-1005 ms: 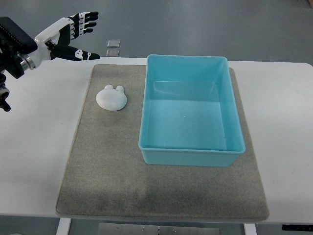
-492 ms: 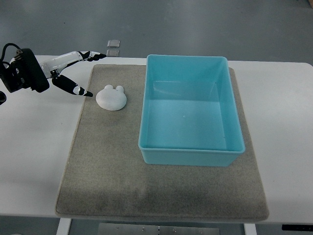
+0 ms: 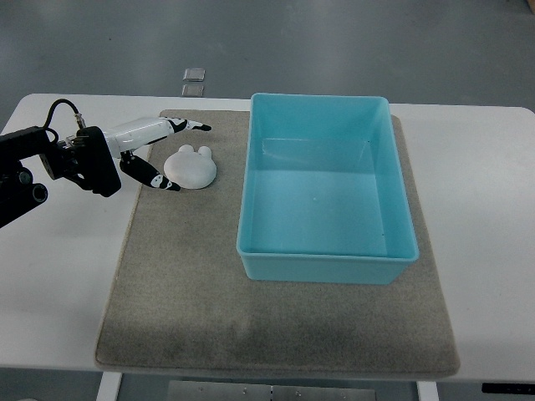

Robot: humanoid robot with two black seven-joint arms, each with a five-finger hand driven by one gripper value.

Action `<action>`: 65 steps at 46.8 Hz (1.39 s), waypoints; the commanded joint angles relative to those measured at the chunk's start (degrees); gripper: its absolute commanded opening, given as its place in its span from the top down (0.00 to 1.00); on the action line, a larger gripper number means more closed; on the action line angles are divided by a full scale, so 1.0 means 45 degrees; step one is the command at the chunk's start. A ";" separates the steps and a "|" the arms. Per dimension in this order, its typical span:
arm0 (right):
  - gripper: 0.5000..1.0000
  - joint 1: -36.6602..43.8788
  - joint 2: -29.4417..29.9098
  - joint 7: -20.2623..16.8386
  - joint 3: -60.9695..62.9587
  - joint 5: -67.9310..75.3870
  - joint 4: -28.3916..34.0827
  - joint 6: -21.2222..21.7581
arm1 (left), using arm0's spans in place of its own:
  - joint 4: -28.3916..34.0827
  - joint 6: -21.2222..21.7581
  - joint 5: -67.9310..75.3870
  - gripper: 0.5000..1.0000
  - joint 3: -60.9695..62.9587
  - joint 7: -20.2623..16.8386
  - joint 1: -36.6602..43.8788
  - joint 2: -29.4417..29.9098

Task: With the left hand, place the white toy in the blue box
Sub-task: 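Close the left hand's fingers around the white rabbit toy, then lift the toy with the left hand and carry it over the blue box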

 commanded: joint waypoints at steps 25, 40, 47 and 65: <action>0.13 0.0000 0.0000 0.0000 -0.0007 0.0000 0.0000 0.0000 | 0.0364 0.0662 0.1674 0.27 0.0012 0.0002 0.0000 -0.0300; 0.13 0.0000 0.0000 0.0000 0.0013 0.0000 0.0000 0.0000 | 0.0637 0.0955 0.1948 0.38 0.0265 0.0002 0.0000 -0.0300; 0.13 0.0000 0.0000 0.0000 -0.0007 0.0000 0.0000 0.0000 | 0.0794 0.1326 0.1948 0.47 0.0695 0.0002 -0.0001 -0.0300; 0.13 0.0000 0.0000 0.0000 -0.0007 0.0000 0.0000 0.0000 | 0.0755 0.1405 0.1675 1.00 0.0618 0.0002 -0.0020 -0.0300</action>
